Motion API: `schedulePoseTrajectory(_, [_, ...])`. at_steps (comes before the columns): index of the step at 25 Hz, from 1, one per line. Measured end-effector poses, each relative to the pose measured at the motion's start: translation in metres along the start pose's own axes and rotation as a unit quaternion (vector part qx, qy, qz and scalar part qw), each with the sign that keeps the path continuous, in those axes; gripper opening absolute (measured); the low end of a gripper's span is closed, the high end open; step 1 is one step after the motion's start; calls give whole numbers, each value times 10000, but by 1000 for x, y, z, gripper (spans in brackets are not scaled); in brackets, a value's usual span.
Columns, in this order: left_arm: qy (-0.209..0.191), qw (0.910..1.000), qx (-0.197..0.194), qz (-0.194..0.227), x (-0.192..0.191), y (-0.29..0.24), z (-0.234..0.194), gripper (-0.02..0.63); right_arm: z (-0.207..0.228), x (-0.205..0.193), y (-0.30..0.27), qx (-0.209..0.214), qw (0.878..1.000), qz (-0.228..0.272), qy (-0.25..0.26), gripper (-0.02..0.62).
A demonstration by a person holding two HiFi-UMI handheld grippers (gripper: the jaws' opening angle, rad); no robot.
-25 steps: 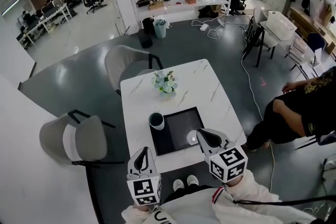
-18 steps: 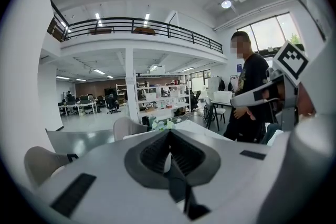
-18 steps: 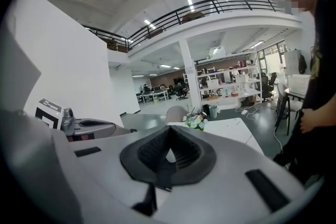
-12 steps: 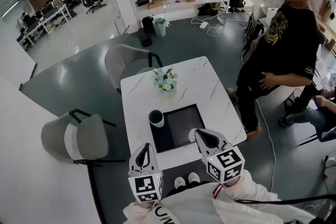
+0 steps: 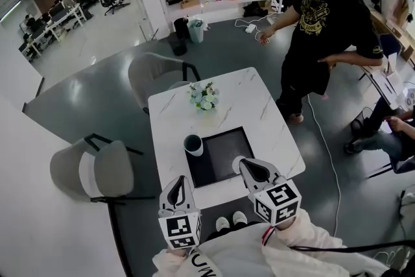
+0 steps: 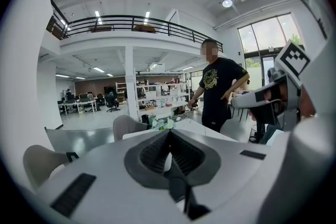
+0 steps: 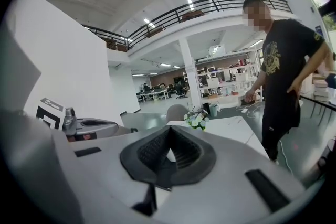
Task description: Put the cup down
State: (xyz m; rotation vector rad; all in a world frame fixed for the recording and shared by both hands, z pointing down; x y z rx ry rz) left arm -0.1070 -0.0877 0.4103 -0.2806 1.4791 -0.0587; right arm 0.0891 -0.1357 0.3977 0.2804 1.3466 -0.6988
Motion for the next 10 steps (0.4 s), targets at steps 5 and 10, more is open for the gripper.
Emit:
schedulePoseTrajectory(5, [19, 10000, -9, -36, 0, -1, -3, 9, -3, 1, -2, -11, 10000, -26, -7, 5])
schedulePoseTrajectory(10, [20, 10000, -33, -41, -4, -9, -5, 9, 3, -5, -6, -58, 10000, -39, -39, 5])
Point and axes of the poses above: the fingertips, and each gripper's own axes: y backward along the fingers, z to its right, x out of its top, the point moved 3 cm from there along y, backward along the fingers, and after that the axes turned 7 degrees about z, right-handed, at the moved point
